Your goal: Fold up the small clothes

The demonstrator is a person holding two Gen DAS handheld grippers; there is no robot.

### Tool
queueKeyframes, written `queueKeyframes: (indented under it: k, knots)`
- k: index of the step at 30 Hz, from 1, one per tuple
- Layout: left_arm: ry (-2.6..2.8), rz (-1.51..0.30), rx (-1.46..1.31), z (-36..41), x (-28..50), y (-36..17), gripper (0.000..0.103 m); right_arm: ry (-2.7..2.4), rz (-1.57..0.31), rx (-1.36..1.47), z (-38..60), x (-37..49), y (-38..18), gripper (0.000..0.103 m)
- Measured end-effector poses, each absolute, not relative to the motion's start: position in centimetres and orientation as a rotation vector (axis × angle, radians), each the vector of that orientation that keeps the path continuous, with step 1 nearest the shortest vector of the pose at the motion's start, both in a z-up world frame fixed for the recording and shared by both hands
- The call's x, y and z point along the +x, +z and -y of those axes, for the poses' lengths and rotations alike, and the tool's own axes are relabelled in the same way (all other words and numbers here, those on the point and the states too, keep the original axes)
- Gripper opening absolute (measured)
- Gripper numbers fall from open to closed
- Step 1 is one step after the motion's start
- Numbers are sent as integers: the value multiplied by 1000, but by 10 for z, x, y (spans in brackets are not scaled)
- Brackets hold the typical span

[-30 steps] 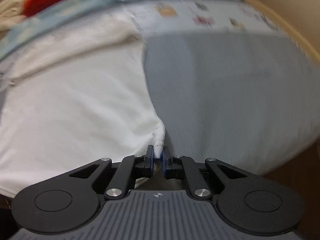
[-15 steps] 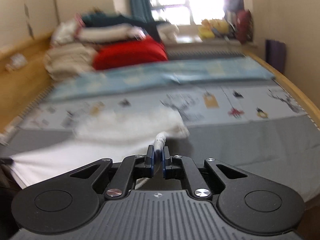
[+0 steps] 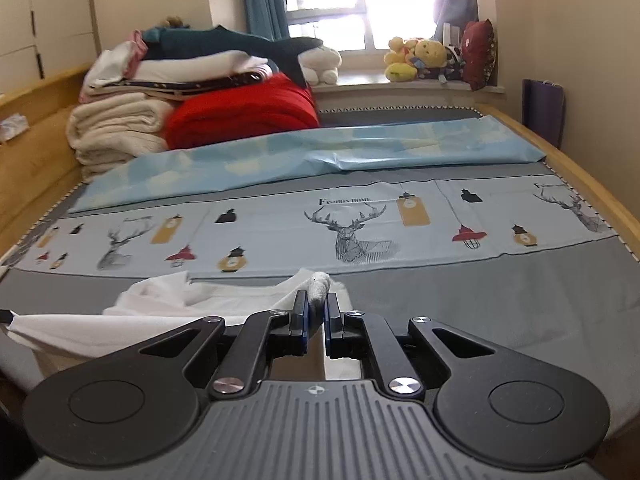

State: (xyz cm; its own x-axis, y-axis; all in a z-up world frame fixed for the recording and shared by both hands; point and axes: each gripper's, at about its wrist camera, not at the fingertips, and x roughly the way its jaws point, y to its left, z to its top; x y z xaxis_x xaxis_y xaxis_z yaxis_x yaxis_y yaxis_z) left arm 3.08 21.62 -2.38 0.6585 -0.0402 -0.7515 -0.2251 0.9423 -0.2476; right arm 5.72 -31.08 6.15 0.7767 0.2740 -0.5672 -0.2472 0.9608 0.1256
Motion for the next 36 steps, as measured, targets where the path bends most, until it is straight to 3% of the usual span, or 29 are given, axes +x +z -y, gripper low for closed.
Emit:
queueKeyframes:
  k: [8, 12, 18, 24, 32, 33, 36]
  knots:
    - [123, -965, -297, -221, 105, -89, 6, 178, -731, 53, 286, 144, 8, 6]
    - [116, -956, -300, -223, 118, -90, 7, 117, -820, 2, 279, 151, -27, 6]
    - [232, -897, -384, -244, 111, -80, 16, 96, -772, 20, 284, 159, -22, 9]
    - [224, -990, -383, -247, 100, -91, 21, 7, -832, 162, 319, 159, -33, 9]
    - [207, -1052, -337, -229, 105, -114, 26, 103, -906, 85, 316, 148, -51, 12]
    - [205, -1043, -349, -226, 108, -113, 30, 109, -910, 81, 314, 149, -52, 12]
    - [200, -1067, -371, -214, 120, -116, 36, 109, -920, 79, 308, 155, -53, 21]
